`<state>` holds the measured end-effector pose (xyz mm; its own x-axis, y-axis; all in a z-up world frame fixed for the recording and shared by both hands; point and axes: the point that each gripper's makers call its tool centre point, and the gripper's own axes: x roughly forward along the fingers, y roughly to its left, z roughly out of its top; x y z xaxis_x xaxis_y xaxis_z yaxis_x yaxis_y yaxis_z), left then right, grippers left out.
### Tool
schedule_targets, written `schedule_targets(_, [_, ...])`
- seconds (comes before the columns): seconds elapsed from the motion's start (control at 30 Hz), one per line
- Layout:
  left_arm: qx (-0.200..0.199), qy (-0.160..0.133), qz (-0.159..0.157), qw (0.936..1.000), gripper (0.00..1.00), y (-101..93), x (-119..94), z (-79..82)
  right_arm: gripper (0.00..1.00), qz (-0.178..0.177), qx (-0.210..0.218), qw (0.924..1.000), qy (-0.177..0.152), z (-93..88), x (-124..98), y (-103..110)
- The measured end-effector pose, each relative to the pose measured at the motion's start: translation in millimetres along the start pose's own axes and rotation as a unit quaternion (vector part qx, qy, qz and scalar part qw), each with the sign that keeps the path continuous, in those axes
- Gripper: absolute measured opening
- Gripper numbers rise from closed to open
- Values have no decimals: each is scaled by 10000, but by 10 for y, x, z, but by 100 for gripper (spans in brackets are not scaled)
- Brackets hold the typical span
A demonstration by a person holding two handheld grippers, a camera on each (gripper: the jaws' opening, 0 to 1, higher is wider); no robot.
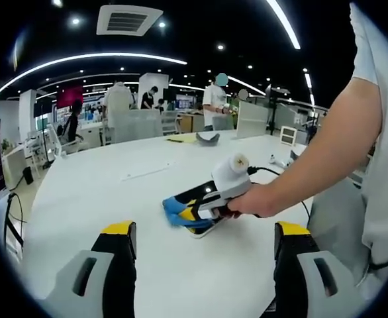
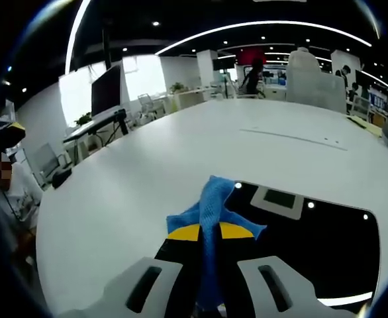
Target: Wipe the mirror surface with the cleaning cloth until all visible marks leave the cleaned area.
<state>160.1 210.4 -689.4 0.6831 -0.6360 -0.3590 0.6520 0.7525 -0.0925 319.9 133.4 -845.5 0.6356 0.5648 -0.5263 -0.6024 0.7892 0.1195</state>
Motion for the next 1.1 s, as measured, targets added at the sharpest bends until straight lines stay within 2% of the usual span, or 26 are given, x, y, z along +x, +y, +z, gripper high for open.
schedule_targets(0.47, [13,-10,112,9999,87,-97,-14,61,3,206,-189,9996,-109,-61,-115,141])
schedule_targets(0.67, [10,-3,160,9999,87,-197,-16,89,3,317,-266,9991,-118,-69,-135,146])
schedule_targets(0.9, [3,95,136,9999,87,-333,18,45,3,417,-329,9985,-124,-98,-175,161])
schedule_targets(1.1, [24,118,159,9998,87,-380,32,76,3,506,-388,9979,-130,-126,-224,176])
